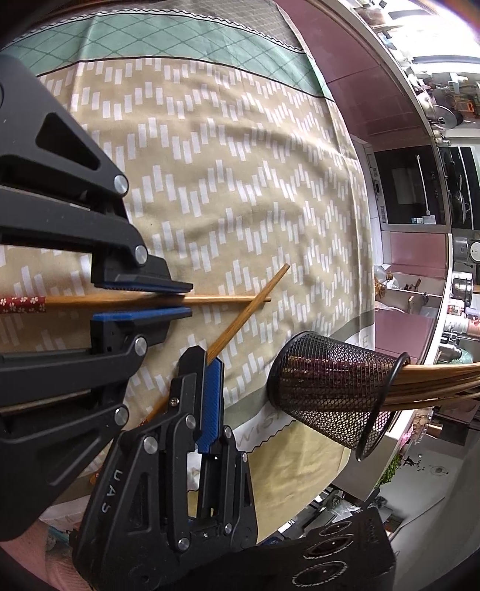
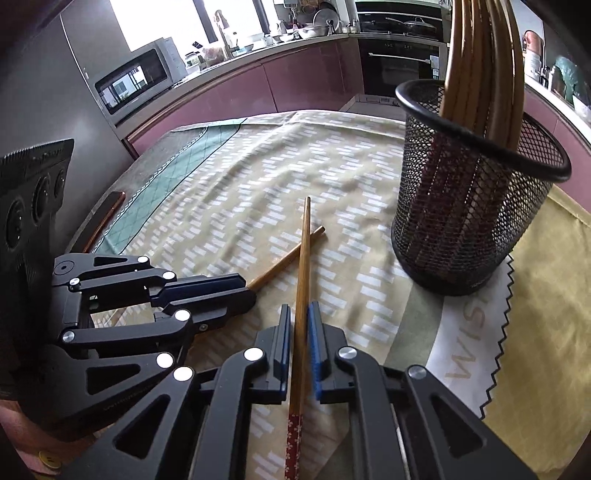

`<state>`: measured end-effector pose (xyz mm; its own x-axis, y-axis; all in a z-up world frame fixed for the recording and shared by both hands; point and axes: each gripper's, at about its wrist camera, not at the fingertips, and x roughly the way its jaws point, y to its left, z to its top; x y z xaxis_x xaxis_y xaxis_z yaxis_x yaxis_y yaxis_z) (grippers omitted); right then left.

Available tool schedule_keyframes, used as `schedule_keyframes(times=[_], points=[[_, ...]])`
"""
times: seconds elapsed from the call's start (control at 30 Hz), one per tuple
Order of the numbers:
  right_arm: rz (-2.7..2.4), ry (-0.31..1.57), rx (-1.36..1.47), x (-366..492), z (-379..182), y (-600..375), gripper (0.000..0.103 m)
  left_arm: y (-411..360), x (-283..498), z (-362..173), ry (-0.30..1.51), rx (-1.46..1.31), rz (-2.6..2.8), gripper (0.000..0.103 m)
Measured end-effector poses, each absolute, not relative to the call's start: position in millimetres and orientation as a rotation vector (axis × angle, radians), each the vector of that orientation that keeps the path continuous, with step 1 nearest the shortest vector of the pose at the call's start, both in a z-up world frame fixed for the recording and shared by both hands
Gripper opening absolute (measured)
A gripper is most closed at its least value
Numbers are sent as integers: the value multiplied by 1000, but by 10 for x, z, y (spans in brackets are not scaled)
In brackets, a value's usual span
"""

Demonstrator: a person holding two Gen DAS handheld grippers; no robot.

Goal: Organize utensils
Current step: 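Close the left gripper on a chopstick while the right gripper grasps the other chopstick, then raise the chopstick in the left gripper over the mesh cup while the right gripper carries its chopstick there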

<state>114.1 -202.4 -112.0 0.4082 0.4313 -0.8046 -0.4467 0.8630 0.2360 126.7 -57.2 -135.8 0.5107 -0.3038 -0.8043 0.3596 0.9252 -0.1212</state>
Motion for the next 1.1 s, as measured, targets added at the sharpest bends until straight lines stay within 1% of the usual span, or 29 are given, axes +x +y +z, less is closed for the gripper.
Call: schedule_keyframes(times=[0.1, 0.17, 0.37, 1.1], points=[[551, 1005, -3, 1132, -1117, -2040, 6, -588, 1285, -1363, 953, 69, -398, 9], [552, 999, 11, 1122, -1103, -2066, 6, -582, 1298, -1360, 952, 63, -395, 8], [566, 961, 48, 1073, -986, -2167, 6, -573, 1284, -1332, 936, 47, -393, 7], [626, 772, 120, 797, -424, -2455, 6, -440, 1102, -858, 851, -52, -472, 7]])
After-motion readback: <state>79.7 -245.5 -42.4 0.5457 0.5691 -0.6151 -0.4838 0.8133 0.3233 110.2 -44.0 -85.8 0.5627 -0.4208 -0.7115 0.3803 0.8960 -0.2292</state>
